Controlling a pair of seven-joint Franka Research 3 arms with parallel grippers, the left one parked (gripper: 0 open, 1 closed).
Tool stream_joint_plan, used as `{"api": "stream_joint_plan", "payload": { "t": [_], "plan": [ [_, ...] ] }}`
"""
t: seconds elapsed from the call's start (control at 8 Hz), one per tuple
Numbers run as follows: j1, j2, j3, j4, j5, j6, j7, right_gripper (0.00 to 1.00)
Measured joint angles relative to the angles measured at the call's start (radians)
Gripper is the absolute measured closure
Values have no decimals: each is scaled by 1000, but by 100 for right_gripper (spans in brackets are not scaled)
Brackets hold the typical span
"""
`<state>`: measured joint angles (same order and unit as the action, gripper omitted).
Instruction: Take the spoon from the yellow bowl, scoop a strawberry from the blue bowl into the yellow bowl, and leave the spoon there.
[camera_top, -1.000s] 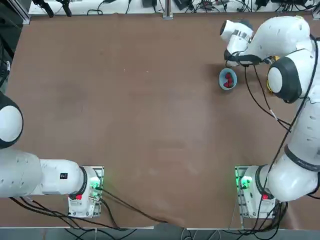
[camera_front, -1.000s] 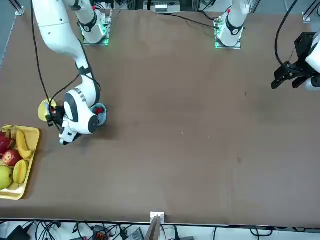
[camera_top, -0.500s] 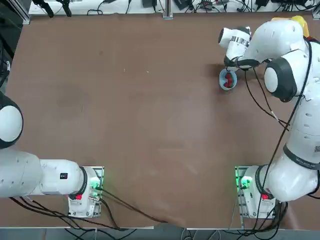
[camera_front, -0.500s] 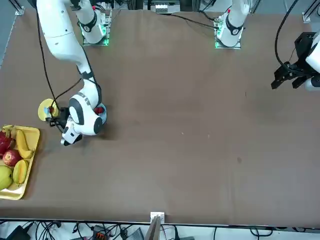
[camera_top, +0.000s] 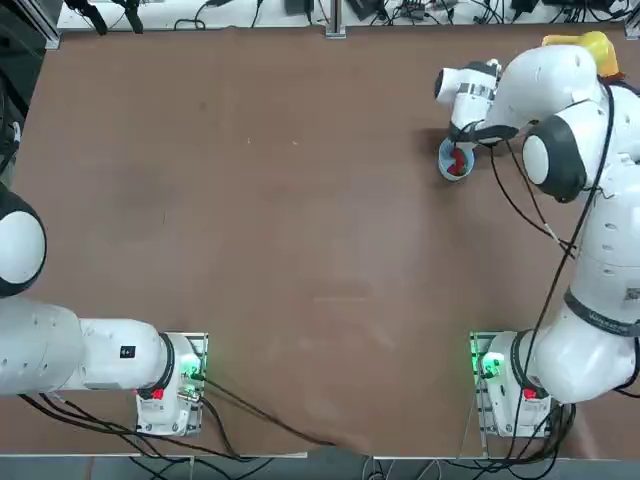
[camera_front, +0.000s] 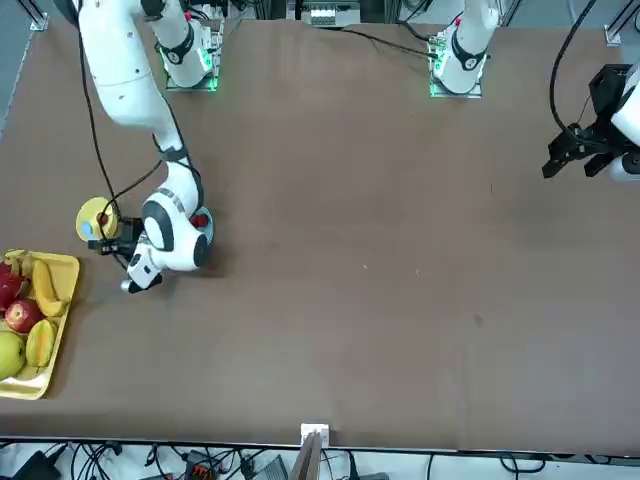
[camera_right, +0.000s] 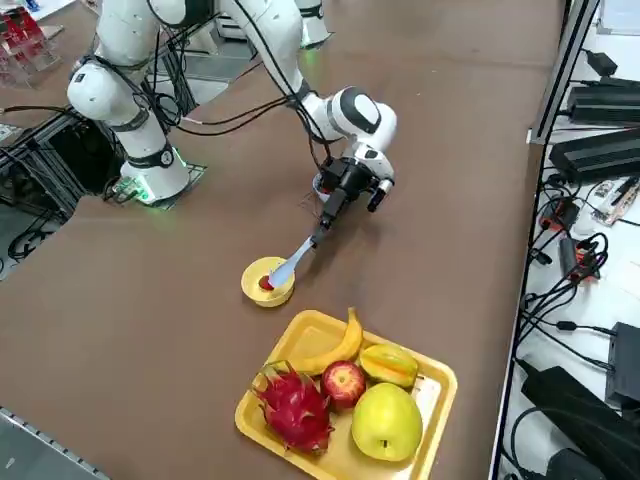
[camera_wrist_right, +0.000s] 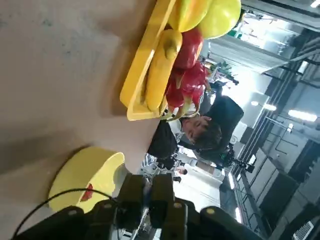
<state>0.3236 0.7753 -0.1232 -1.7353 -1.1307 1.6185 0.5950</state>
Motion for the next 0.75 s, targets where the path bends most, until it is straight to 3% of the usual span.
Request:
{"api": "stream_joint_plan", "payload": {
  "t": [0.5, 0.75],
  "plan": [
    [1, 51, 1, 1, -7, 5, 112, 89],
    [1, 52, 1, 2, -7, 13, 114, 79]
  ]
}}
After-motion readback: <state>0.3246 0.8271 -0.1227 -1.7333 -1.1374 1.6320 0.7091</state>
